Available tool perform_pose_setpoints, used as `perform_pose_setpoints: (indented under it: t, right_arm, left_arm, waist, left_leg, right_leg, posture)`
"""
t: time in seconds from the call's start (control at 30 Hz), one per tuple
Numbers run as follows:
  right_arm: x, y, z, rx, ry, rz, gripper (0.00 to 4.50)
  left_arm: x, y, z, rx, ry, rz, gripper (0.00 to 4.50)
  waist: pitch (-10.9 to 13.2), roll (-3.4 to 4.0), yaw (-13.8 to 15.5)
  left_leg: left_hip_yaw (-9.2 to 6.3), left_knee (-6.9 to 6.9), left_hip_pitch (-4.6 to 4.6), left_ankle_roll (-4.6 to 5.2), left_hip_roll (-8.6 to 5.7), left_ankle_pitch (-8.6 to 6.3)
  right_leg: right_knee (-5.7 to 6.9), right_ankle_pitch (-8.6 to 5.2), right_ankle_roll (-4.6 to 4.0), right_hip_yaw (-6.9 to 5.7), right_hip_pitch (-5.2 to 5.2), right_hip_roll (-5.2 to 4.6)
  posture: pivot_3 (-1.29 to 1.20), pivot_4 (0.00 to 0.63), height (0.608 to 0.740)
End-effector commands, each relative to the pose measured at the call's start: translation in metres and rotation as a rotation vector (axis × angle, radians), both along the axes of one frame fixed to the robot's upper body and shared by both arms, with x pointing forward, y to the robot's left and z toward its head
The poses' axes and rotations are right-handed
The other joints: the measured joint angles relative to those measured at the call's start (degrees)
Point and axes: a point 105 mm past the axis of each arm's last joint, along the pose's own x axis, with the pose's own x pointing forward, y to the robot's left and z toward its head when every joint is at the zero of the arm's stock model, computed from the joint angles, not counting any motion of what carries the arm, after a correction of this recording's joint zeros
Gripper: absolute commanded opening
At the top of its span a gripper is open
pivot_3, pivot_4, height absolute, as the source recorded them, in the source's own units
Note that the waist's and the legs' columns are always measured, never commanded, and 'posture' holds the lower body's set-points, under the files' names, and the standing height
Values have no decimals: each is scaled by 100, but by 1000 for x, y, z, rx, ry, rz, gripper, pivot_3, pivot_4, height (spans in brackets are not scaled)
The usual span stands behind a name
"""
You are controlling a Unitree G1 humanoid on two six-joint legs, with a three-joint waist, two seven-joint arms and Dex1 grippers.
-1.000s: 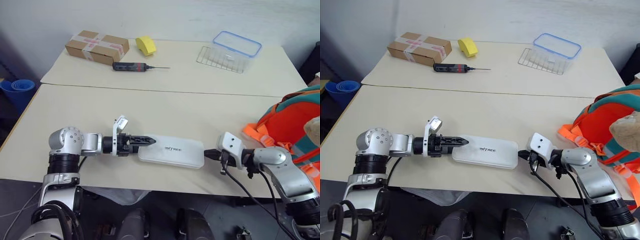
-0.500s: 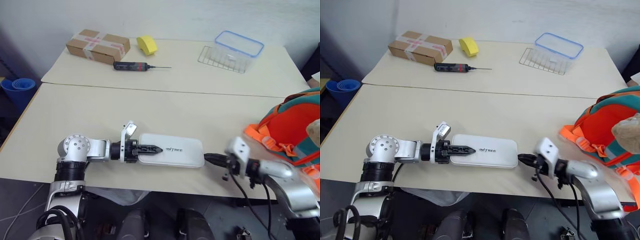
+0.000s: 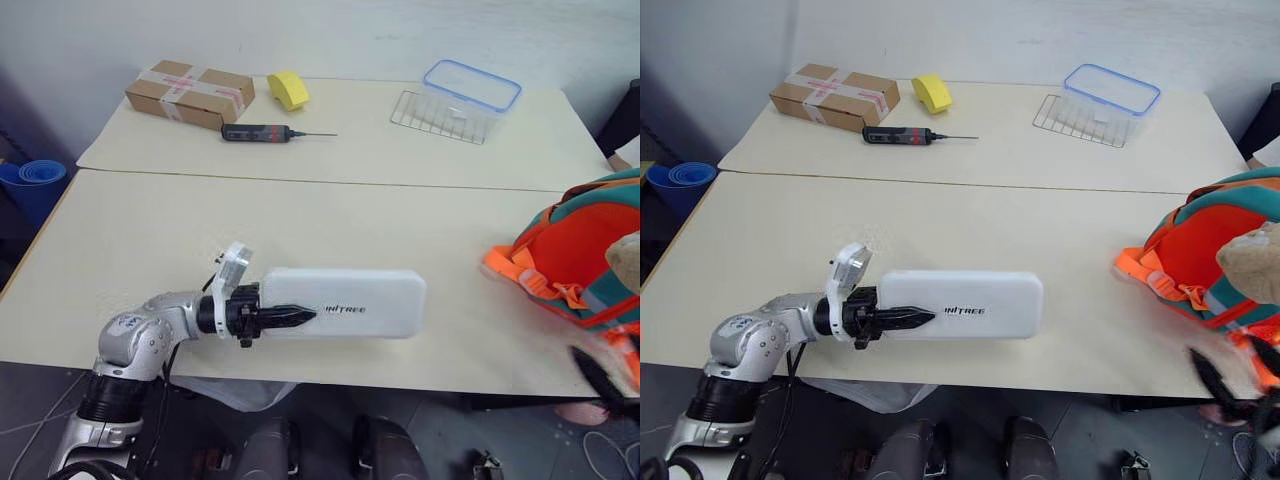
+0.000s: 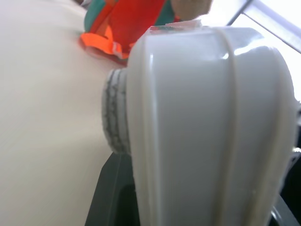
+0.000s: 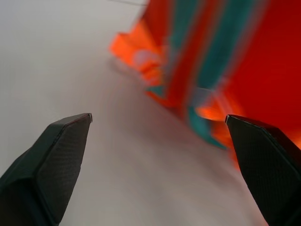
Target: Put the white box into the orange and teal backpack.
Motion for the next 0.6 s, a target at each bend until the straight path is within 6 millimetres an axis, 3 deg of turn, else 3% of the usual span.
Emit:
perform_pose_setpoints:
  t: [0.03, 0.17, 0.33, 0.43, 0.6]
  right_arm:
    - [-7, -10, 14, -50, -50, -26, 4489]
    - [12, -15, 27, -41, -108, 12, 4489]
    - [61, 1, 40, 14, -102, 228, 4489]
    - [84, 14, 43, 34, -96, 325, 3951]
    - [113, 44, 52, 71, -135, 467, 2247]
  left_arm:
    - [-6, -3, 9, -7, -91, -57, 1252]
    - [-5, -5, 9, 2, -112, -70, 1252]
    - [-2, -2, 9, 20, -81, -87, 1252]
    - [2, 0, 13, 19, -97, -73, 1252]
    - [8, 8, 19, 9, -97, -26, 1252]
  waist:
    - [-2, 3, -28]
    - [-2, 6, -94]
    - [-2, 12, -143]
    - [-1, 14, -127]
    - [-1, 15, -115]
  left_leg:
    - [0, -1, 1, 1, 2, 0]
    - [-1, -1, 1, 16, 3, 5]
    - [-2, 0, 3, 37, 3, 17]
    - [-4, 2, 1, 41, 2, 20]
    - [-11, 12, -6, 47, -1, 24]
  right_leg:
    - [0, 0, -1, 1, 0, 0]
    - [1, -1, -1, 1, 1, -3]
    - [6, -1, -1, -3, 2, -2]
    - [8, 0, -1, -8, 1, -1]
    - [8, 0, 0, -17, 5, -1]
  posture:
    - [0, 150, 740]
    - [0, 150, 740]
    - [0, 150, 740]
    - [0, 150, 740]
    - [0, 150, 740]
